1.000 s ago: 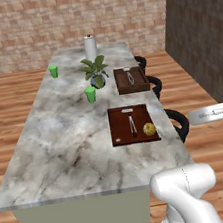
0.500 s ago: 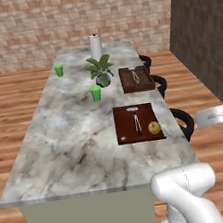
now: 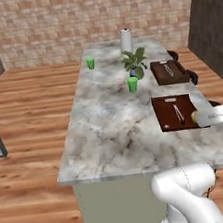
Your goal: Gather the bell pepper and squash from the fridge and place them on a tray on the dining counter. Then gather the fishs from the fridge and place them on the other tray.
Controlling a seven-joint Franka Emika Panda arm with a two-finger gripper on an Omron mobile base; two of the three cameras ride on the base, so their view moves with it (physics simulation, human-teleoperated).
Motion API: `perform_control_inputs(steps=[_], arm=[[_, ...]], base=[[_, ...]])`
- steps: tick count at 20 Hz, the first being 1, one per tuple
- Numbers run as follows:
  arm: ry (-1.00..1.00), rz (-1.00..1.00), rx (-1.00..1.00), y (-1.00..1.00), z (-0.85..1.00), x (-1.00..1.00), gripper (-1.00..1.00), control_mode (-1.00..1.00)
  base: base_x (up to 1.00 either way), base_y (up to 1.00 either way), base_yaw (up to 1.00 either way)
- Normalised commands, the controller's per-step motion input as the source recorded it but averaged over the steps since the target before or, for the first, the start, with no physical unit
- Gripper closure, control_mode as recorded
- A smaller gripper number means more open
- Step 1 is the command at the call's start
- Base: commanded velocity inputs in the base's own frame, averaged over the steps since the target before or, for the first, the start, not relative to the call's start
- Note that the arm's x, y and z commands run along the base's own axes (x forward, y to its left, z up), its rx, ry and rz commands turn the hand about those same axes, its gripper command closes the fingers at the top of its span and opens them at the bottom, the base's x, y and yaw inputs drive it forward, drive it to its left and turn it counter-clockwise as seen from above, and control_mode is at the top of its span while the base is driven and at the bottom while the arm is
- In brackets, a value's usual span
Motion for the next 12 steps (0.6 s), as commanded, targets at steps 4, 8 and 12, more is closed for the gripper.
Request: perform_control_inputs(steps=[4,8,12], arm=[[0.0,0.0,0.0,0.0,0.0,0.0,-1.0,1.0],[0.0,0.0,0.0,0.0,0.0,0.0,-1.0,1.0],[0.0,0.0,0.0,0.0,0.0,0.0,-1.0,1.0]], base=[[-0.27,1.0,0.01],[-0.34,0.69,0.71],[0.0,0.01,1.0]])
